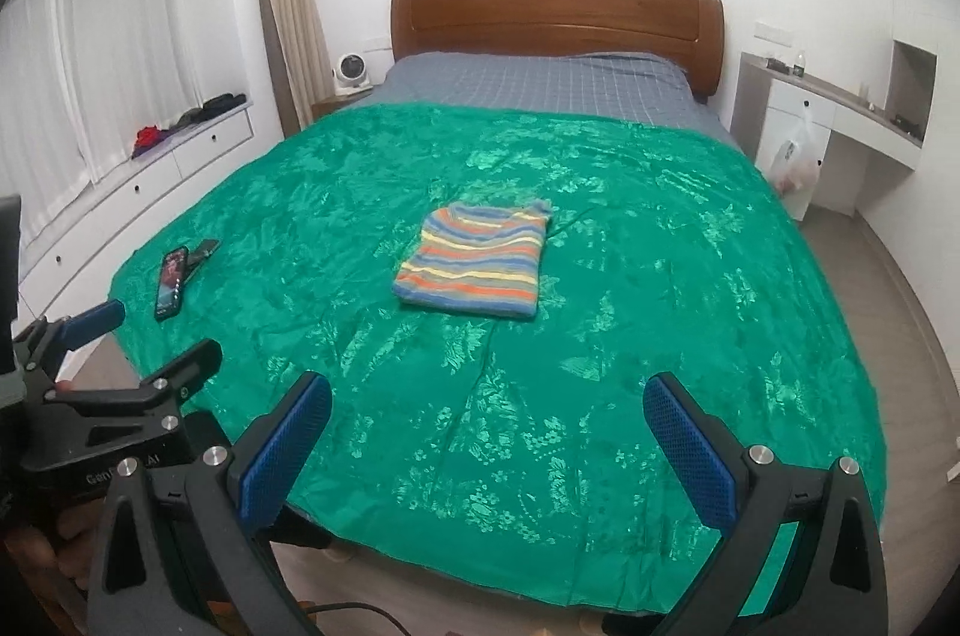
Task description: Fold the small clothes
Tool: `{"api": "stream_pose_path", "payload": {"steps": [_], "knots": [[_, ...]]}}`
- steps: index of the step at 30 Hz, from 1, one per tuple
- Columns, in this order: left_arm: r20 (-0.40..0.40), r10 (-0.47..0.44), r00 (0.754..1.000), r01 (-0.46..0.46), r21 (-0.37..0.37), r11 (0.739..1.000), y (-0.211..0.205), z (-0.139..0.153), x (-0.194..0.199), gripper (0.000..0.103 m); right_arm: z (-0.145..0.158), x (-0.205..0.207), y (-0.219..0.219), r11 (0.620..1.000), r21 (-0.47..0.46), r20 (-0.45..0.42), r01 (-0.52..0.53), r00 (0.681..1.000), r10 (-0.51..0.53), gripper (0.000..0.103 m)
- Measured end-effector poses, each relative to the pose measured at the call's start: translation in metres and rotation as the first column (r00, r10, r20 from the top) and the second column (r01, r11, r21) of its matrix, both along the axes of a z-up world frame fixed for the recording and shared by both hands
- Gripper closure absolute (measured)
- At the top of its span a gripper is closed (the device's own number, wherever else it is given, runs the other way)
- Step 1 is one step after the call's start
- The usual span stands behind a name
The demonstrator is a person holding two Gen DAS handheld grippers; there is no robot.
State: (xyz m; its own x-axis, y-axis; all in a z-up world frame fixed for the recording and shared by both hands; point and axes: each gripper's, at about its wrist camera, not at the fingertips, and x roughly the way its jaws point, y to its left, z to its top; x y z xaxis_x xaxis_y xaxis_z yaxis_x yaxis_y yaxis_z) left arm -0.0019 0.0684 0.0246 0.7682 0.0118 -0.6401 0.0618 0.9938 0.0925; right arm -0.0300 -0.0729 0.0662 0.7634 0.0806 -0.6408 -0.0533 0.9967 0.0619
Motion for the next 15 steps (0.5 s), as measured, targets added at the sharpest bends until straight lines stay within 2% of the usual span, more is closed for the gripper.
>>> {"api": "stream_pose_path", "payload": {"steps": [15], "knots": [[-0.007,0.005,1.0,-0.005,0.002,1.0,0.001,-0.0027,0.0031,0.0,-0.0007,0.0006,0.0096,0.999,-0.044,0.008,0.007,1.0,-0.007,0.0]]}}
